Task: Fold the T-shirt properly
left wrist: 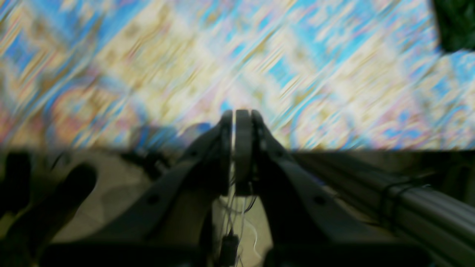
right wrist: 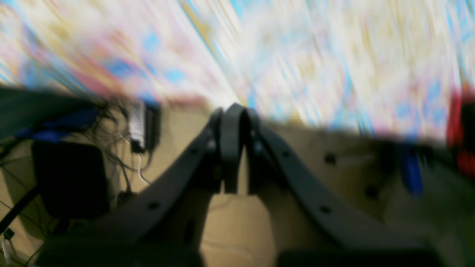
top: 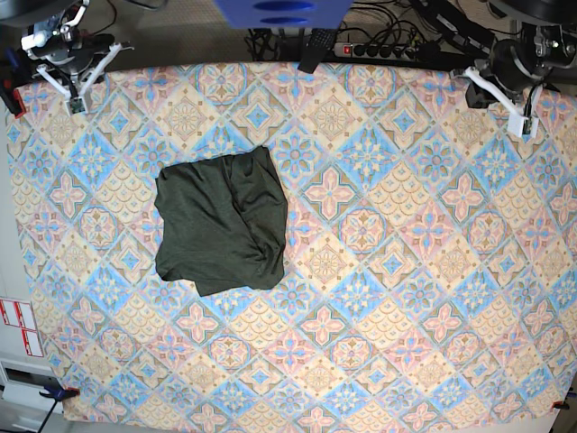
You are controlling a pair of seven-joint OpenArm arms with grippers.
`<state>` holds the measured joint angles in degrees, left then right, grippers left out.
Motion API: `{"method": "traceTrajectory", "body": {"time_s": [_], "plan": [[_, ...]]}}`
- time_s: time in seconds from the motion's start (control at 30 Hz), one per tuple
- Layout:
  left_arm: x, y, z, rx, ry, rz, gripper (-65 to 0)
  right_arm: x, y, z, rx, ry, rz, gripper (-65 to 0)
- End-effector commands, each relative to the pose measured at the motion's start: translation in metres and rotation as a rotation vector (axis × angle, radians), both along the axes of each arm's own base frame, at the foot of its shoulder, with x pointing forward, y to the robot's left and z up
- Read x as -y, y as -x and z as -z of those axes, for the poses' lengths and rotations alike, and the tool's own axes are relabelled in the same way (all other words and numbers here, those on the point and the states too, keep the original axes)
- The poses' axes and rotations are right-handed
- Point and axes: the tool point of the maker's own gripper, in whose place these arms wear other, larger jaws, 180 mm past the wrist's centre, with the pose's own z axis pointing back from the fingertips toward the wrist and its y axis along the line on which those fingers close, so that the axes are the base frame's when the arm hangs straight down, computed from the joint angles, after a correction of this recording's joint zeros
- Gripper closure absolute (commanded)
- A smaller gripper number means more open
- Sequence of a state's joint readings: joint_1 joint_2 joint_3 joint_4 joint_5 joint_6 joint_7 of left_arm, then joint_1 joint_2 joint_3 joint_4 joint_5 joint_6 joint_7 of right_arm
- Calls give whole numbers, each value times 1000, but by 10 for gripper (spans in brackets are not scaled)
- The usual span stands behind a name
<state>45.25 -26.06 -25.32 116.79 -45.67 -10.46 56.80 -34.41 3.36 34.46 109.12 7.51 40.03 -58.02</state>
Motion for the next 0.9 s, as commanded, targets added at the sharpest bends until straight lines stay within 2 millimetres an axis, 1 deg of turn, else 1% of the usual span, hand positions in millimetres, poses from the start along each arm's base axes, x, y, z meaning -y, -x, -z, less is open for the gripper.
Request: {"method": "traceTrajectory", "body": {"time_s": [0.0, 0.1, 0.23, 0.27, 0.37, 0.47, 0.57, 0.6, 0.67, 0.73, 0.87], "plan": [[-5, 8, -5, -3, -12, -2, 0, 7, 6, -6, 11, 16, 3, -15], [-7, 24, -1, -48, -18, -3, 0, 13, 36, -5, -55, 28, 18, -15], [-9, 53, 6, -126, -26, -2, 0, 10, 81, 0, -161, 16, 21, -15], [-9, 58, 7, -141, -26, -2, 0, 6, 93, 4, -189, 2, 32, -15], [-11, 73, 10, -184, -37, 3, 0, -3, 119, 15, -247, -37, 73, -15], [-17, 87, 15, -225, -97, 22, 0, -16, 154, 32, -333, -99, 126, -15], [-17, 99, 25, -262, -120, 26, 0, -28, 180, 47, -408, -154, 153, -15], [-20, 104, 29, -280, -139, 28, 0, -33, 189, 54, -435, -177, 164, -15], [-21, 116, 40, -319, -144, 13, 0, -41, 203, 62, -471, -211, 179, -15], [-17, 121, 52, -344, -133, 17, 0, -47, 207, 68, -465, -234, 189, -15], [-11, 143, 79, -365, -140, 42, 0, -61, 219, 79, -476, -284, 201, -15]]}}
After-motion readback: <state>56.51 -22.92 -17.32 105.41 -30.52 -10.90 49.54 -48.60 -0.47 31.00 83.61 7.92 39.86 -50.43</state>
